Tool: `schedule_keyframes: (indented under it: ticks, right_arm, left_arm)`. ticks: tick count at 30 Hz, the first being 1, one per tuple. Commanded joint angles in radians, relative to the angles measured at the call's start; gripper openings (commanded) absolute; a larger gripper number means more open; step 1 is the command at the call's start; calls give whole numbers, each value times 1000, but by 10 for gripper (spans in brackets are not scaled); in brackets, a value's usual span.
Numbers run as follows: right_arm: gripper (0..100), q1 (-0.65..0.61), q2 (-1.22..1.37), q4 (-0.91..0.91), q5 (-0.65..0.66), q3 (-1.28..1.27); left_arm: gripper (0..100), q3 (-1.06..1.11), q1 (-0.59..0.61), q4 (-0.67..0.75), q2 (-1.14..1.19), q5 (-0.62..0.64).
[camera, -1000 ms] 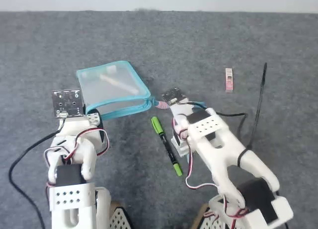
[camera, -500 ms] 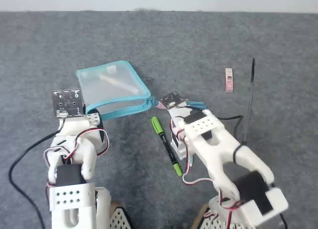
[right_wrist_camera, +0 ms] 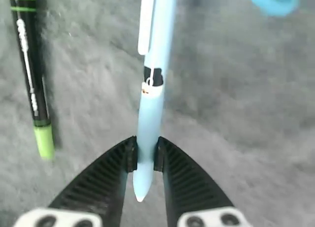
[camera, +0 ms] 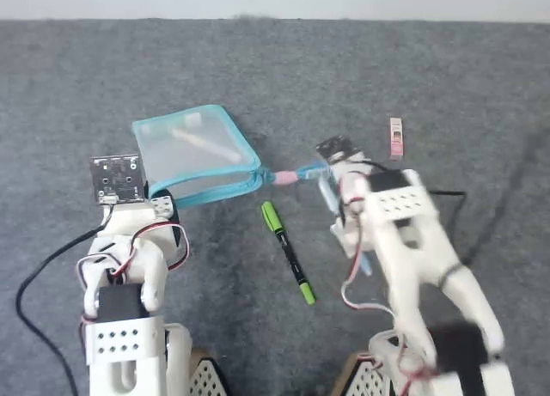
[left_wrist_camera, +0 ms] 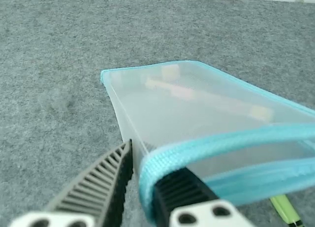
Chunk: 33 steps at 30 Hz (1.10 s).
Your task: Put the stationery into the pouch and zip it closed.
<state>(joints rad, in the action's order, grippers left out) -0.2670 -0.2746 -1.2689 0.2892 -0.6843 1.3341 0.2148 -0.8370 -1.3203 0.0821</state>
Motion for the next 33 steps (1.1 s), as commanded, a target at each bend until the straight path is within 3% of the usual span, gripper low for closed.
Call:
schedule_keyframes:
  ticks: [1, 8, 13, 18, 21, 24, 27, 30, 33]
  right_arm:
    - [7, 30, -305, -157, 121, 68]
    - [7, 2, -595, -421, 204, 226]
    - [7, -177, -578, -524, 192, 365]
    - [7, -265, -510, -524, 115, 451]
    - [7, -225, -455, -524, 60, 532]
    - [6, -35, -387, -530, 64, 574]
    - [6, 117, -245, -530, 253, 466]
    - [6, 140, -64, -526, 408, 353]
    - [6, 140, 56, -524, 463, 341]
  left_arm:
    - [12, -13, -8, 35, 3, 5]
    - [12, -13, -8, 35, 3, 5]
    - [12, -13, -8, 35, 3, 5]
    - [12, -12, -8, 35, 3, 5]
    - [12, -12, -8, 35, 3, 5]
    - [12, -12, -8, 35, 3, 5]
    - [12, -12, -6, 35, 3, 5]
    - [12, -12, -9, 57, 5, 5]
    - [12, -5, -8, 64, 5, 5]
